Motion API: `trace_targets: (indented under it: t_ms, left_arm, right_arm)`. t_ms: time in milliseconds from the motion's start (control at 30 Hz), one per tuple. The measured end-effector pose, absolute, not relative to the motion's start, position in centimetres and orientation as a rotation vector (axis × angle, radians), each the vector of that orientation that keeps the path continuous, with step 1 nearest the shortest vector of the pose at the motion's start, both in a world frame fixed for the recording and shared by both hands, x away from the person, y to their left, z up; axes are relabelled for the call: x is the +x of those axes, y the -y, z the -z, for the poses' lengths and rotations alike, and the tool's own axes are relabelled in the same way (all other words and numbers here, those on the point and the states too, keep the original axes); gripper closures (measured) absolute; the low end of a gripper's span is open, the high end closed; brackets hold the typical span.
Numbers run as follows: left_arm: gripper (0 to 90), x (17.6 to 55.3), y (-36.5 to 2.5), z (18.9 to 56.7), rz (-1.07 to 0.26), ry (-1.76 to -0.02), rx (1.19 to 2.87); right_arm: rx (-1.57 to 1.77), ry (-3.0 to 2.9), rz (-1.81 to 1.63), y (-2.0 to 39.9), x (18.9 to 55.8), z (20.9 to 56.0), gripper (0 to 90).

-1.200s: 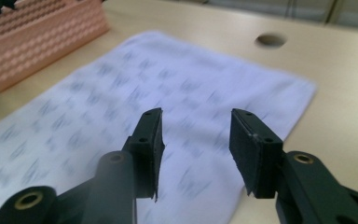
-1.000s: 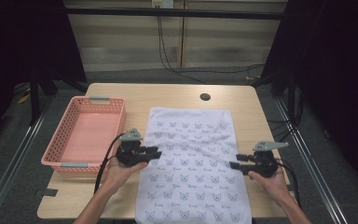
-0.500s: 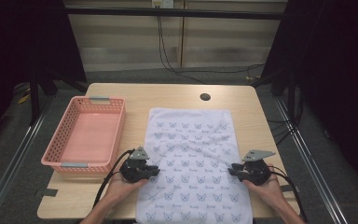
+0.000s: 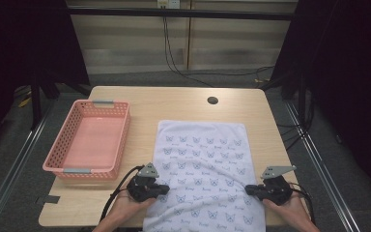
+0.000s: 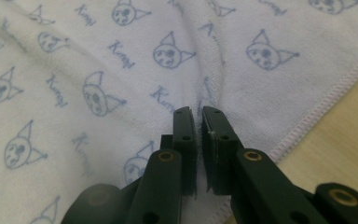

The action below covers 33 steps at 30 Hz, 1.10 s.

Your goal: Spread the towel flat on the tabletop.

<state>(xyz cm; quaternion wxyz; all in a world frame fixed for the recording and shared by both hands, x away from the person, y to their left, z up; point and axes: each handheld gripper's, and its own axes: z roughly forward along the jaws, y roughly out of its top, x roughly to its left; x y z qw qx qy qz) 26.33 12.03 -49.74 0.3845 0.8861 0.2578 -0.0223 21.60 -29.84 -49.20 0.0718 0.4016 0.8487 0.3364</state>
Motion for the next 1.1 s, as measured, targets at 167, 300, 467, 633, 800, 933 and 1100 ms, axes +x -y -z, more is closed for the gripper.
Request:
trace_targets:
  t_ms: [167, 300, 467, 633, 800, 933, 1100]
  left_arm:
    - [88.0, 24.1, -12.2, 49.5, 0.111, -0.601, 2.291]
    - [87.4, 22.8, -12.9, 49.2, 0.154, -0.546, 2.324]
    - [75.2, 24.6, -14.5, 48.8, 0.114, -0.621, 2.264]
    - [68.3, 27.1, -13.6, 48.5, 0.07, -0.662, 2.218]
    - [64.6, 30.2, -12.1, 48.3, 0.042, -0.704, 2.166]
    - [64.5, 31.8, -11.4, 49.0, 0.025, -0.725, 2.182]
    - [62.9, 32.2, -10.9, 49.5, 0.025, -0.729, 2.19]
  right_arm:
    - [1.172, -2.622, -1.017, 30.1, 20.3, 49.0, 83.9]
    - [1.152, -2.674, -1.025, 29.9, 19.0, 48.9, 83.3]
    - [1.162, -2.509, -1.096, 30.0, 19.6, 47.5, 67.4]
    - [1.19, -2.396, -1.126, 30.7, 23.1, 46.8, 59.5]
    - [1.228, -2.346, -1.104, 31.2, 27.7, 47.2, 55.7]
    - [1.279, -2.281, -1.097, 31.7, 31.4, 47.6, 54.3]
    - [1.305, -2.248, -1.049, 31.7, 34.9, 48.8, 54.1]
